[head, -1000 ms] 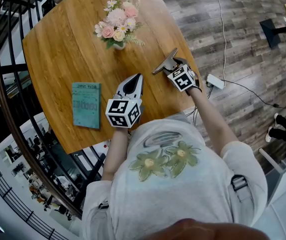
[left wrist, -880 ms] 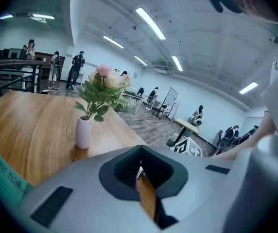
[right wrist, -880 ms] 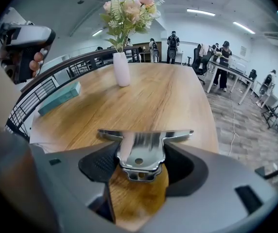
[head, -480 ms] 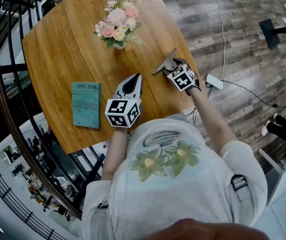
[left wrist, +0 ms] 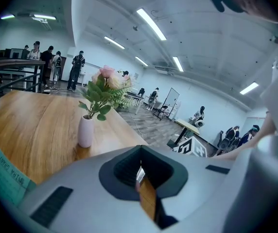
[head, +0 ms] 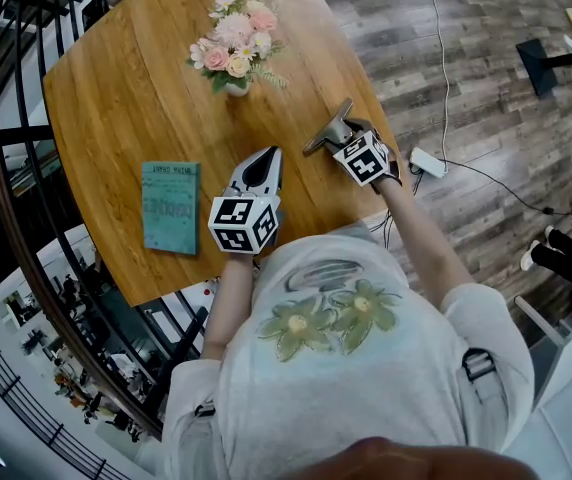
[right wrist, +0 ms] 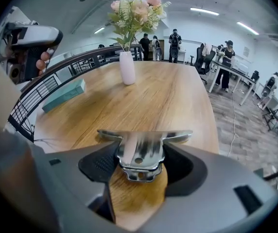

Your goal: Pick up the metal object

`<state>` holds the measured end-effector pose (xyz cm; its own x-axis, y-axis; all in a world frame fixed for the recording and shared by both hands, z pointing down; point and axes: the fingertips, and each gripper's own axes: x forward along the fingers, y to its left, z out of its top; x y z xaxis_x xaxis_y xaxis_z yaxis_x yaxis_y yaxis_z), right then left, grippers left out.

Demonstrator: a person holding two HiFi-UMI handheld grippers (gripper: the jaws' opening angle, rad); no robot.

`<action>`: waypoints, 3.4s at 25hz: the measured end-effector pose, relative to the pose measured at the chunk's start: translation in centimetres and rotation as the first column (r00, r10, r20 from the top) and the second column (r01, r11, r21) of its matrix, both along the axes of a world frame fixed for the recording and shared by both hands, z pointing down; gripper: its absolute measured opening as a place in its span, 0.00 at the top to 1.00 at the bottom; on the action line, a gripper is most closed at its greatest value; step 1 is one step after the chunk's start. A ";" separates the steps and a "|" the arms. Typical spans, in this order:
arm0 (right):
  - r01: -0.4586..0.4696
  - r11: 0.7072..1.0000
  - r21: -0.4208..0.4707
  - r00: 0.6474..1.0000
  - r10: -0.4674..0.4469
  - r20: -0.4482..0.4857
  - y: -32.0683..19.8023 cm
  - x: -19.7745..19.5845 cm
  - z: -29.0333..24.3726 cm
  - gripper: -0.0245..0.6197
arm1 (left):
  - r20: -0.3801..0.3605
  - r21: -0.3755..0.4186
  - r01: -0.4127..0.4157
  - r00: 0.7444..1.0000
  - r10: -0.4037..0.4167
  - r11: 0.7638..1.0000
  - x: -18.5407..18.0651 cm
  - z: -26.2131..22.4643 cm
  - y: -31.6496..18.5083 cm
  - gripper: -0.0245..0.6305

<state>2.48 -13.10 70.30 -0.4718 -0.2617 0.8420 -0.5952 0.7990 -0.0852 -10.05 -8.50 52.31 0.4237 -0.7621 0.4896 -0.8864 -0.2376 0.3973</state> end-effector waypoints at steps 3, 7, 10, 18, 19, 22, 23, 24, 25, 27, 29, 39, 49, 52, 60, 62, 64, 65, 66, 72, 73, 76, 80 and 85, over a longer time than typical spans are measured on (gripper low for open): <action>-0.008 1.000 0.005 1.000 0.008 0.006 0.1 0.1 -0.6 0.52 | -0.001 0.003 0.001 1.000 -0.001 1.000 -0.1 0.0 0.0 0.94; -0.022 1.000 0.012 0.999 0.022 0.028 0.1 0.0 -1.3 0.52 | 0.002 0.006 -0.001 1.000 0.001 1.000 -0.2 -0.1 0.0 0.94; -0.028 0.999 0.018 0.999 0.027 0.041 0.3 0.0 -2.1 0.52 | 0.004 0.008 -0.002 1.000 0.002 1.000 -0.3 -0.3 0.1 0.94; -0.036 0.998 0.050 0.997 0.033 0.069 0.4 0.2 -4.2 0.52 | 0.008 0.006 -0.002 1.000 0.002 1.000 -0.4 -0.2 0.5 0.94; -0.036 0.998 0.053 0.997 0.033 0.073 0.5 0.3 -4.4 0.52 | 0.009 0.006 -0.003 1.000 0.003 1.000 -0.4 -0.2 0.5 0.94; -0.045 0.998 0.049 0.996 0.041 0.085 0.9 0.3 -5.0 0.52 | 0.014 0.007 -0.005 1.000 0.005 1.000 -0.6 -0.2 0.7 0.94; -0.047 0.998 0.048 0.995 0.042 0.088 1.1 0.2 -5.4 0.52 | 0.017 0.007 -0.005 1.000 0.005 1.000 -0.7 -0.2 0.7 0.94; -0.046 0.998 0.051 0.995 0.041 0.092 1.3 0.2 -5.6 0.52 | 0.019 0.008 -0.004 1.000 0.004 1.000 -0.8 -0.2 0.8 0.94; -0.044 0.997 0.056 0.995 0.038 0.095 1.4 0.2 -5.8 0.52 | 0.020 0.009 -0.004 1.000 0.004 1.000 -0.9 -0.3 0.8 0.94; -0.043 0.997 0.061 0.994 0.037 0.101 1.6 0.3 -6.2 0.52 | 0.022 0.011 -0.002 1.000 0.002 1.000 -1.0 -0.4 0.7 0.94; -0.050 0.997 0.063 0.993 0.042 0.113 1.8 0.2 -7.1 0.52 | 0.024 0.012 -0.001 1.000 0.000 1.000 -1.1 -0.4 0.8 0.94; -0.059 0.991 0.121 0.986 0.039 0.164 2.3 0.2 -10.3 0.52 | 0.039 0.025 0.007 0.999 -0.008 1.000 -1.7 -0.9 1.0 0.94; -0.064 0.981 0.184 0.970 0.018 0.242 2.5 -0.7 -14.5 0.52 | 0.044 0.036 0.012 0.999 -0.014 0.999 -2.1 -1.1 1.1 0.94; -0.060 0.977 0.203 0.966 0.006 0.258 2.5 -1.1 -15.7 0.52 | 0.044 0.041 0.012 0.999 -0.013 0.999 -2.0 -1.3 1.1 0.94; -0.068 0.971 0.228 0.955 -0.003 0.297 2.3 -1.7 -17.7 0.52 | 0.045 0.047 0.010 0.999 -0.012 0.999 -2.0 -1.4 1.1 0.94; -0.073 0.970 0.232 0.951 -0.002 0.308 2.1 -1.7 -18.1 0.52 | 0.046 0.048 0.011 0.999 -0.013 0.999 -2.1 -1.4 1.0 0.94; -0.080 0.969 0.234 0.948 0.001 0.319 2.0 -1.8 -18.5 0.52 | 0.047 0.050 0.011 0.999 -0.014 0.999 -2.1 -1.4 0.9 0.94; -0.082 0.968 0.238 0.947 0.001 0.321 2.0 -1.7 -18.7 0.52 | 0.049 0.051 0.011 0.999 -0.014 0.999 -2.1 -1.4 0.9 0.94; -0.083 0.967 0.242 0.946 0.000 0.323 1.9 -1.7 -18.9 0.52 | 0.050 0.052 0.011 0.999 -0.014 0.999 -2.1 -1.4 0.9 0.94; -0.095 0.961 0.260 0.937 -0.002 0.349 1.6 -1.9 -20.4 0.52 | 0.053 0.055 0.010 0.999 -0.013 0.998 -2.1 -1.5 0.8 0.94; -0.096 0.960 0.263 0.935 -0.003 0.354 1.6 -2.0 -20.7 0.52 | 0.054 0.056 0.010 0.998 -0.013 0.998 -2.0 -1.5 0.8 0.94; -0.099 0.957 0.273 0.931 -0.008 0.365 1.6 -2.1 -21.4 0.52 | 0.057 0.061 0.007 0.998 -0.011 0.998 -2.0 -1.6 0.8 0.94; -0.104 0.950 0.294 0.923 -0.018 0.384 1.8 -2.3 -22.7 0.52 | 0.060 0.068 0.002 0.998 -0.006 0.998 -1.8 -2.0 0.9 0.94; -0.116 0.941 0.318 0.913 -0.025 0.407 2.0 -2.4 -24.5 0.52 | 0.060 0.078 -0.004 0.998 -0.001 0.997 -1.5 -2.6 1.1 0.94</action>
<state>0.05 -11.08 45.78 -0.7293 -0.5188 0.4459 -0.6031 0.7954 -0.0609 -11.57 -7.43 49.71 0.3969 -0.7981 0.4533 -0.9075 -0.2672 0.3240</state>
